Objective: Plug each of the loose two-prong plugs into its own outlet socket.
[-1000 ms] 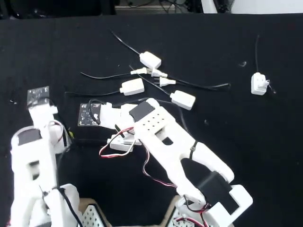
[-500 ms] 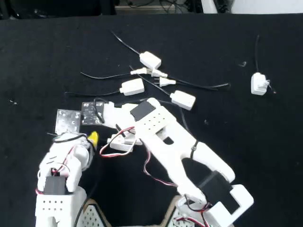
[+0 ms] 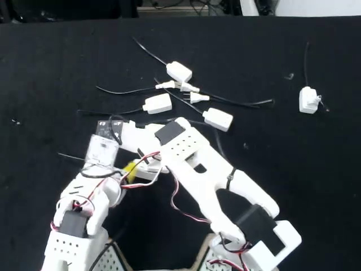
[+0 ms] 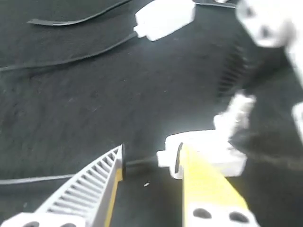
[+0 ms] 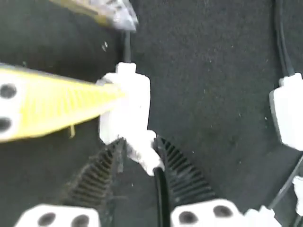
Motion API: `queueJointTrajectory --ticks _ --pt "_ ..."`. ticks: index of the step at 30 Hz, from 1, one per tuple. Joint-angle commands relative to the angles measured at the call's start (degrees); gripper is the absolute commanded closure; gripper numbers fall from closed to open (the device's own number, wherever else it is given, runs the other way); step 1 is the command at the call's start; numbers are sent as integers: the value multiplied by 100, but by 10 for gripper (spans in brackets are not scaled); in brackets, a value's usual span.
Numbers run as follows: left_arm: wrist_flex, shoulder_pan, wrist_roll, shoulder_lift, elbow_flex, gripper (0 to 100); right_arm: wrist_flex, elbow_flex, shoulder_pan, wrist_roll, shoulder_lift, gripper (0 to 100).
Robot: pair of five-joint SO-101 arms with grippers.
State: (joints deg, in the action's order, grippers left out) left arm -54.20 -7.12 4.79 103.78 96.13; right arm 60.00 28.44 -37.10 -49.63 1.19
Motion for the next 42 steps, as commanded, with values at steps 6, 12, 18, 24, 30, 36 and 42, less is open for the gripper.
queueJointTrajectory --ticks 6,12,18,24,30,36,42 --pt "-18 1481 -1741 79 -101 800 -114 189 -26 9 -40 988" --pt "53 1279 -2391 79 -57 764 -114 189 -35 9 -31 988" --pt "237 514 -2479 44 110 777 -105 189 -35 18 -31 988" --pt "202 1156 -2602 26 110 777 -105 189 -9 18 -31 988" --pt "193 1349 -2602 26 110 777 -105 189 -26 18 -31 988" --pt "316 1367 -2338 -396 -57 774 26 189 -26 18 -31 988" --pt "387 1349 -2198 -1565 -734 773 9 180 -26 176 -31 988"
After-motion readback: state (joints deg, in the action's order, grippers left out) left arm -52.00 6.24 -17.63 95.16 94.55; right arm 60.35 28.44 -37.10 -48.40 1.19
